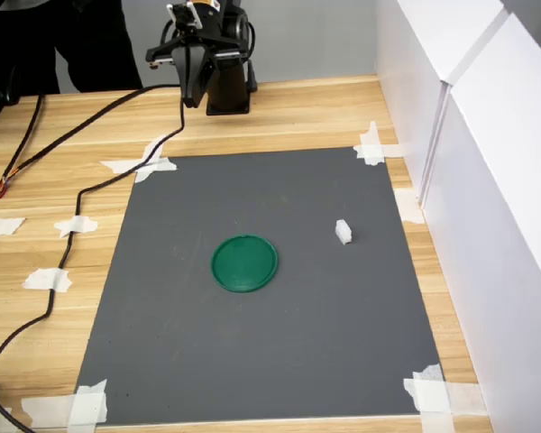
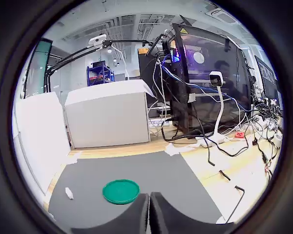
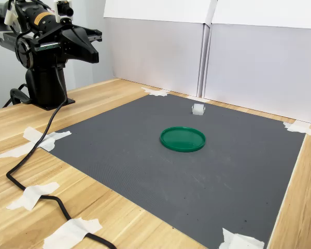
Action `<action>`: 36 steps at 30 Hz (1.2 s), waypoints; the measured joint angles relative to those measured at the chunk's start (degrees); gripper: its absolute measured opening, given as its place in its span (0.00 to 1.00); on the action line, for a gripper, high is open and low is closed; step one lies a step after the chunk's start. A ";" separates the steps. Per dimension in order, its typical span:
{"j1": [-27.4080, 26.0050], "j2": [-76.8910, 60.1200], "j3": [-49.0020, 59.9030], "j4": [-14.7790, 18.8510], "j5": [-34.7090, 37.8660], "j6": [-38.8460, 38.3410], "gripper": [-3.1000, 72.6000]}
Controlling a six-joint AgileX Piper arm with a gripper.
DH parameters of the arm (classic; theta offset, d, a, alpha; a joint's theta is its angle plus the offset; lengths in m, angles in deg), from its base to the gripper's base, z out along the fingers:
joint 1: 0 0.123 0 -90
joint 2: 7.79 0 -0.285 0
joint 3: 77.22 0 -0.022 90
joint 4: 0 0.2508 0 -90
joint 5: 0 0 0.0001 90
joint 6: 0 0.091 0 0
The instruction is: Grasp a white terminal and put it on the green lid.
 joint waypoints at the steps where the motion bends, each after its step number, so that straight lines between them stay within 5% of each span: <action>1: 0.00 0.00 -0.92 0.00 1.55 0.00 0.02; 10: 0.00 2.30 -10.94 -0.85 20.58 -0.19 0.02; 20: 0.00 18.79 -26.73 -3.30 26.85 -1.28 0.02; 30: 0.00 42.70 -43.36 -3.61 41.35 -3.81 0.02; 36: 0.00 55.39 -51.79 0.72 48.41 -12.61 0.03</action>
